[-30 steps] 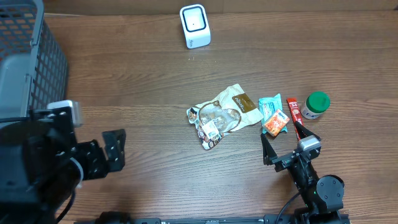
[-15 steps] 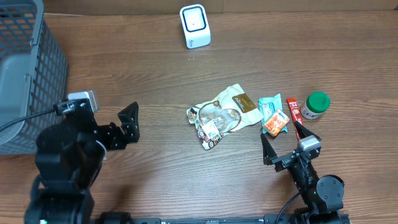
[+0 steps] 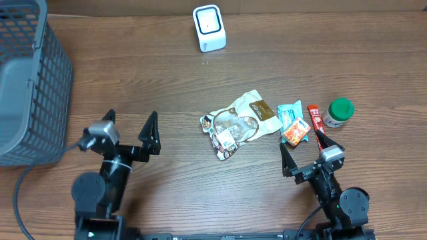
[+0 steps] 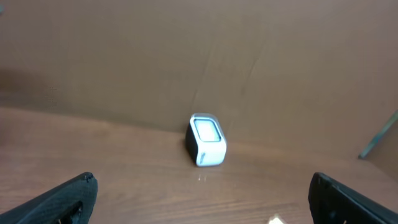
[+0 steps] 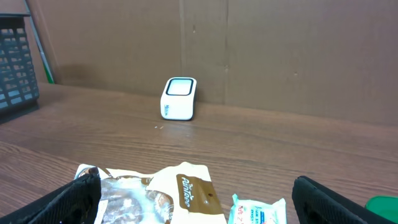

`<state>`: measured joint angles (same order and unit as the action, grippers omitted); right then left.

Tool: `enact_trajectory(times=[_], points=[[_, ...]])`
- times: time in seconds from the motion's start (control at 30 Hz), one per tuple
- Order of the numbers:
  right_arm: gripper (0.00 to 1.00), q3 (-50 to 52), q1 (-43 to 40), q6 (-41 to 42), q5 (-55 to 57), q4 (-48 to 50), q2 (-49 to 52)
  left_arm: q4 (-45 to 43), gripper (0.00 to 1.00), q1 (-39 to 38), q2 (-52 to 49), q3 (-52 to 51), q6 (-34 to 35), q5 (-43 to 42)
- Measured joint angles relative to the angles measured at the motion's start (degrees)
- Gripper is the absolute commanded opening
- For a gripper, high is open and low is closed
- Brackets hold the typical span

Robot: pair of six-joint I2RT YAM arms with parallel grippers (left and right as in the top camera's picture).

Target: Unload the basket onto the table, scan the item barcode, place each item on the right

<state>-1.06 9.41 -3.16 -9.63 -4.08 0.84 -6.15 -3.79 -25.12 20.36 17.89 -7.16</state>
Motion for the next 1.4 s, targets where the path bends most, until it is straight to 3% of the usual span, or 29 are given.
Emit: enact_trajectory(times=[0.13,0.33,0.7,1.1,1.4], points=[[1.0,0.0,0.0,0.0,0.0,0.0,0.0,-8.0,1.0,0.0,4.8,-8.5,0.1,-0.1],[1.0,0.0,0.0,0.0,0.0,0.0,0.0,-11.5,1.0,0.0,11.4,-18.2,0.2,-0.1],[1.0,0.0,0.0,0.0,0.0,0.0,0.0,10.0,1.0,4.3,22.9,-19.9,0.0,1.9],[1.0,0.0,0.0,0.0,0.0,0.0,0.0,10.3,1.0,4.3,24.2,-19.9,-11.8,3.4],[1.0,0.0,0.0,0.0,0.0,0.0,0.0,10.3,1.0,4.3,24.2,-19.9,-15.0,3.4]])
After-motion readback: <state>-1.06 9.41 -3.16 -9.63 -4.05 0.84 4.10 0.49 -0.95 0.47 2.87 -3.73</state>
